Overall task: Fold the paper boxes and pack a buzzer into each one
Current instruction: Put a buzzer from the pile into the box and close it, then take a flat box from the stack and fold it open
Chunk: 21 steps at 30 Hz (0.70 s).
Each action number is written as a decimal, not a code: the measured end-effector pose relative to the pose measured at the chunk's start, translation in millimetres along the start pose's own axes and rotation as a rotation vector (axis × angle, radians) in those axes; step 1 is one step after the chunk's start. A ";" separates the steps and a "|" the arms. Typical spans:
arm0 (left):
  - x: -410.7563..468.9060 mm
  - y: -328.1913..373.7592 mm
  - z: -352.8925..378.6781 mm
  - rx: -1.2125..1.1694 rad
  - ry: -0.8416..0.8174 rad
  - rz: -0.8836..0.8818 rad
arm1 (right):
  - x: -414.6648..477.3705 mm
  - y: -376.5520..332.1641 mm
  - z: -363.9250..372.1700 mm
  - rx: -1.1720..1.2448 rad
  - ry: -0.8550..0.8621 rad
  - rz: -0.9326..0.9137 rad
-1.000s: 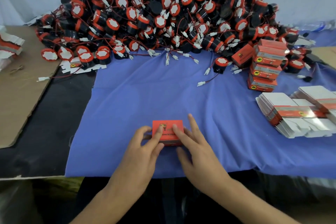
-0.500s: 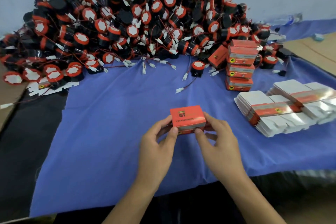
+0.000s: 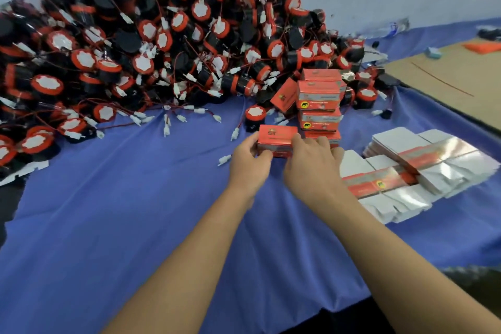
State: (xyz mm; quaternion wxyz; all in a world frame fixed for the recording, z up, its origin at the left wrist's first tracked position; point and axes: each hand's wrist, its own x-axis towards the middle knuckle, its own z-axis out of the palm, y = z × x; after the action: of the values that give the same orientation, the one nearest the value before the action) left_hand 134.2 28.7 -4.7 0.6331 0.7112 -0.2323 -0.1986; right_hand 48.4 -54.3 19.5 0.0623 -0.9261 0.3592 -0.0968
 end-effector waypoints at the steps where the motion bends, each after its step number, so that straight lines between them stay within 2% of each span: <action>1: 9.2 -1.4 1.4 -0.013 0.007 -0.011 | 7.0 -4.1 3.7 0.026 0.031 -0.010; 3: 25.2 -4.5 3.7 -0.062 0.017 -0.044 | 20.7 -13.1 11.8 0.312 0.066 -0.014; 5: 40.3 -9.8 5.9 -0.117 0.020 -0.080 | 29.0 -25.7 22.3 0.727 0.070 0.071; 6: 47.6 -13.0 6.5 -0.140 0.009 -0.093 | 31.8 -31.6 28.6 0.862 0.085 0.134; 9: 63.4 -18.1 8.0 -0.212 -0.077 -0.137 | 43.6 -43.1 51.8 1.069 0.085 0.286; 16: 96.4 -16.8 15.1 -0.309 -0.239 -0.250 | 88.0 -41.4 91.1 1.303 0.106 0.393; 21: 108.0 -10.5 18.8 -0.351 -0.228 -0.342 | 103.7 -53.5 94.9 1.764 0.133 0.499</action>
State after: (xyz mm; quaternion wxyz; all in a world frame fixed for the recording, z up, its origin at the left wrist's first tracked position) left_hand 212.1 -48.4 -16.1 0.6739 0.5924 -0.1406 -0.4186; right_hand 179.6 -80.9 -49.0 0.7444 -0.4314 0.3475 -0.3728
